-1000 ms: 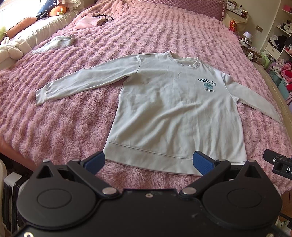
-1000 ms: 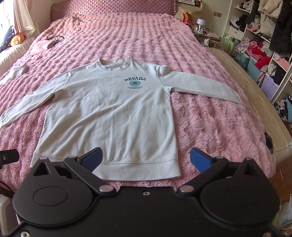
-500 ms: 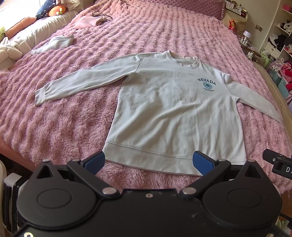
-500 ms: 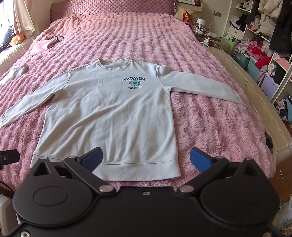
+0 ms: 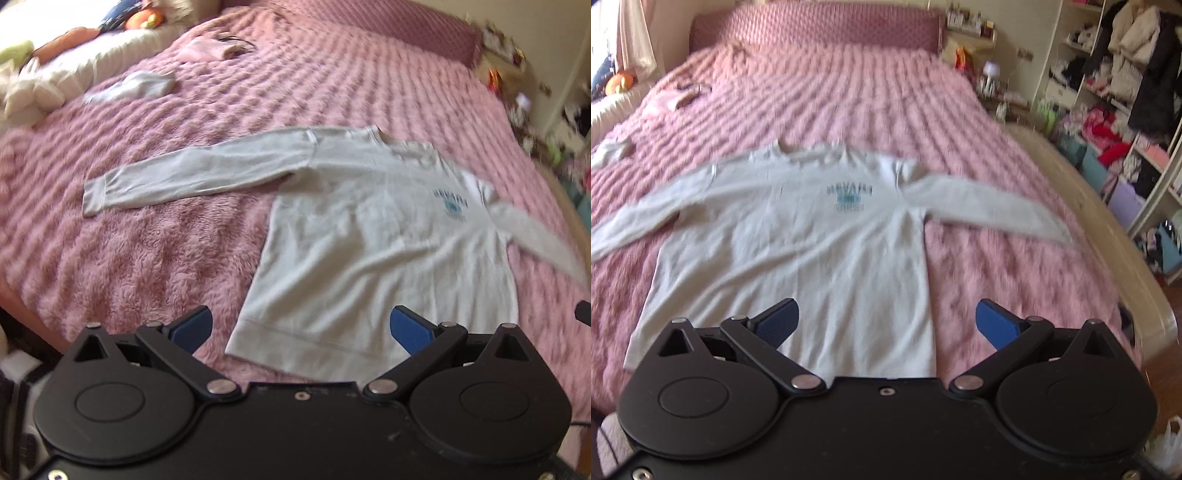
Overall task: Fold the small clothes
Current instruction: 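Grasp the sleeve cuff nearest the left tool with the left tool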
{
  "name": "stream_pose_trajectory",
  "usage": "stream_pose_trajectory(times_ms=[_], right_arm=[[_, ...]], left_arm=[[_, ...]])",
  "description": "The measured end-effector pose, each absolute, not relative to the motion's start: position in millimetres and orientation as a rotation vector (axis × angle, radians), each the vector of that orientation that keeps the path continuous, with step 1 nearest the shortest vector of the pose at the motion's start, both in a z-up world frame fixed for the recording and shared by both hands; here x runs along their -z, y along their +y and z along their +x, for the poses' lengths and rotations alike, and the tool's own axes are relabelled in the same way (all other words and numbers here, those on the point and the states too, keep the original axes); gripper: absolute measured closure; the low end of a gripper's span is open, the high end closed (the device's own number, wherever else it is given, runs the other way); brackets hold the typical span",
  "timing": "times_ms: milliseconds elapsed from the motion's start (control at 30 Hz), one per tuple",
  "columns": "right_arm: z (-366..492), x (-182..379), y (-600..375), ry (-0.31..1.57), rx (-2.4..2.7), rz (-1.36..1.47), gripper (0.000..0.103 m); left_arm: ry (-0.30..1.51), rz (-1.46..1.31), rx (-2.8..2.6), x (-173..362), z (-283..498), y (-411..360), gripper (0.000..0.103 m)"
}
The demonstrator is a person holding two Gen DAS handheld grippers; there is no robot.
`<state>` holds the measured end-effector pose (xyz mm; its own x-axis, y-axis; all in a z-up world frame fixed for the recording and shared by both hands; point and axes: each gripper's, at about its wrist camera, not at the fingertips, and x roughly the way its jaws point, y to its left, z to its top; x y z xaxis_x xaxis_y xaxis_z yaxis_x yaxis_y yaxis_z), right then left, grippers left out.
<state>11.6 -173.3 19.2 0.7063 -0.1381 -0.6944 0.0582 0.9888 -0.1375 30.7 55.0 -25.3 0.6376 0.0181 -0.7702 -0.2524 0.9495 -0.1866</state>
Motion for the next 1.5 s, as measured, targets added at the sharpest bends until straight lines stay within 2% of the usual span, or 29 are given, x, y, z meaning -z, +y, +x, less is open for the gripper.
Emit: stream_pose_trajectory(times_ms=[167, 300, 567, 733, 800, 867, 967, 1000, 1033, 1067, 1100, 1133, 1267, 1500], right_arm=[[37, -8, -169, 0.593, -0.019, -0.065, 0.0], [70, 23, -154, 0.637, -0.102, -0.104, 0.0], [127, 70, -140, 0.705, -0.17, 0.03, 0.0], [142, 85, -121, 0.755, -0.178, -0.014, 0.0], [145, 90, -116, 0.758, -0.191, -0.029, 0.0], [150, 95, -115, 0.767, -0.203, -0.019, 0.0], [160, 106, -120, 0.805, -0.209, 0.03, 0.0], [163, 110, -120, 0.819, -0.2, 0.036, 0.0], [166, 114, -120, 0.83, -0.198, 0.031, 0.002], [168, 117, -119, 0.836, -0.197, 0.025, 0.003], [169, 119, -119, 0.839, -0.194, 0.021, 0.003], [170, 122, -119, 0.841, -0.188, 0.018, 0.003], [174, 132, -123, 0.859, -0.167, 0.028, 0.003], [176, 141, -151, 0.879, -0.1, 0.067, 0.003]], left_arm=[[0.696, -0.586, -0.229, 57, 43, 145, 0.0], [0.562, -0.734, -0.321, 90, 60, 220, 0.0], [0.344, -1.064, -0.481, 170, 104, 354, 0.0], [0.236, -1.299, -0.584, 213, 123, 395, 0.0], [0.186, -1.315, -0.622, 223, 128, 403, 0.0], [0.163, -1.303, -0.696, 231, 135, 408, 0.005], [0.153, -1.324, -0.723, 243, 148, 420, 0.007], [0.15, -1.328, -0.732, 244, 150, 423, 0.016], [0.147, -1.332, -0.742, 245, 152, 425, 0.034], [0.15, -1.343, -0.748, 244, 151, 427, 0.047], [0.158, -1.36, -0.749, 246, 153, 430, 0.088], [0.165, -1.39, -0.738, 249, 155, 434, 0.095], [0.085, -1.397, -0.675, 234, 153, 433, 0.097], [0.043, -1.301, -0.39, 143, 204, 398, 0.097]])
